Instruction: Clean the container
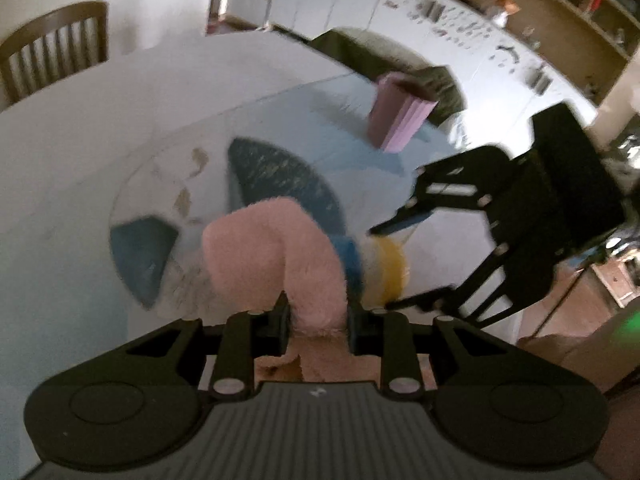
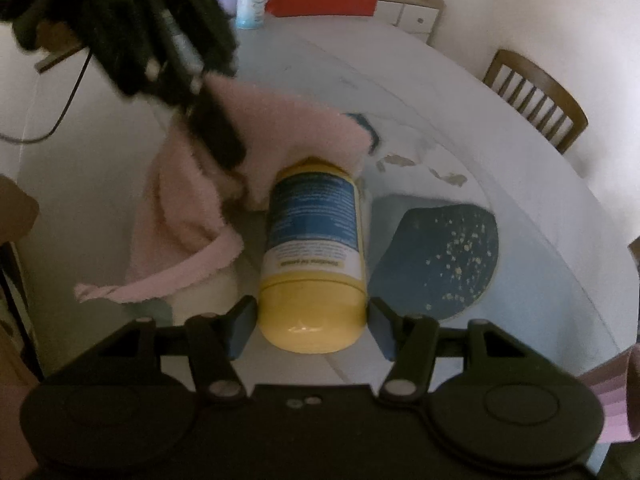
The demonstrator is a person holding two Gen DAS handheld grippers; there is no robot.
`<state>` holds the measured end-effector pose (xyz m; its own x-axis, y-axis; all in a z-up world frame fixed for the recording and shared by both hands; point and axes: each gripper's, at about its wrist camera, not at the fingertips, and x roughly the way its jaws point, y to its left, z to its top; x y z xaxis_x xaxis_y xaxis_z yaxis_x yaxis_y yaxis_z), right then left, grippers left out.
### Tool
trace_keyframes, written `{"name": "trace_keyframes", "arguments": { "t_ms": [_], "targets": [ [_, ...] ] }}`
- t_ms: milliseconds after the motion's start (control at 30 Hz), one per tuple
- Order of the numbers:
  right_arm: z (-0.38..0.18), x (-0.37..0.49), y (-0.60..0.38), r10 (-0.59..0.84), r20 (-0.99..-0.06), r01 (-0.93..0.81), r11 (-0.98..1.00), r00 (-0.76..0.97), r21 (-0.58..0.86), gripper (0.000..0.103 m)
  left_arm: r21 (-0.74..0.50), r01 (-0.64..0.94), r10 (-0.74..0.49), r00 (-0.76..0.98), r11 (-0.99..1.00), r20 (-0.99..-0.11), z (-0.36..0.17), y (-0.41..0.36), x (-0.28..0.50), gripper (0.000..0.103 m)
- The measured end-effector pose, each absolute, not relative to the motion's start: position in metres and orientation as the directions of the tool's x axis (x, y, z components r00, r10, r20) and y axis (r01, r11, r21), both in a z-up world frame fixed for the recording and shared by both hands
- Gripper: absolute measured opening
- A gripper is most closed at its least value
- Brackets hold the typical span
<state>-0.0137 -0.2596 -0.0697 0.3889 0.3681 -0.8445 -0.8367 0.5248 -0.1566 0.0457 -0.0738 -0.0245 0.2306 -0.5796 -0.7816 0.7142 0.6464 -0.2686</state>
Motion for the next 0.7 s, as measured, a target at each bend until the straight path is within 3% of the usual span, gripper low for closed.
{"name": "trace_keyframes", "arguments": {
  "t_ms": [233,467,567,600,633,667,700],
  "targets": [
    [-0.071,-0.015,-0.248,0.366,-0.835,-0.855,0.472,0.411,-0.214,0.060,-0.317,0.795,-0.682,0.159,0.517,-0.714,-0.002,-0.113,0.038,0.026],
    [-0.074,-0.014,-0.241,0.362,-0.836,-0.868,0.434,0.412,-0.240,0.060,-0.218,0.800,-0.614,0.222,0.559,-0.757,-0.012,-0.128,0.033,0.026],
    [-0.076,-0.012,-0.242,0.360,-0.838,-0.866,0.441,0.410,-0.235,0.060,-0.239,0.759,-0.602,0.241,0.606,-0.761,-0.012,-0.108,0.035,0.028],
    [-0.077,-0.011,-0.242,0.358,-0.840,-0.866,0.443,0.408,-0.232,0.060,-0.232,0.749,-0.591,0.252,0.621,-0.766,-0.013,-0.102,0.036,0.030],
    [-0.078,-0.011,-0.243,0.358,-0.840,-0.865,0.445,0.408,-0.231,0.060,-0.218,0.740,-0.576,0.267,0.636,-0.773,-0.013,-0.097,0.036,0.042],
    [-0.078,-0.010,-0.243,0.359,-0.838,-0.864,0.447,0.410,-0.231,0.060,-0.199,0.734,-0.560,0.284,0.649,-0.778,-0.014,-0.092,0.038,0.062],
    [-0.078,-0.010,-0.243,0.360,-0.838,-0.863,0.450,0.410,-0.228,0.060,-0.180,0.729,-0.548,0.304,0.660,-0.779,-0.015,-0.086,0.037,0.070]
  ]
}}
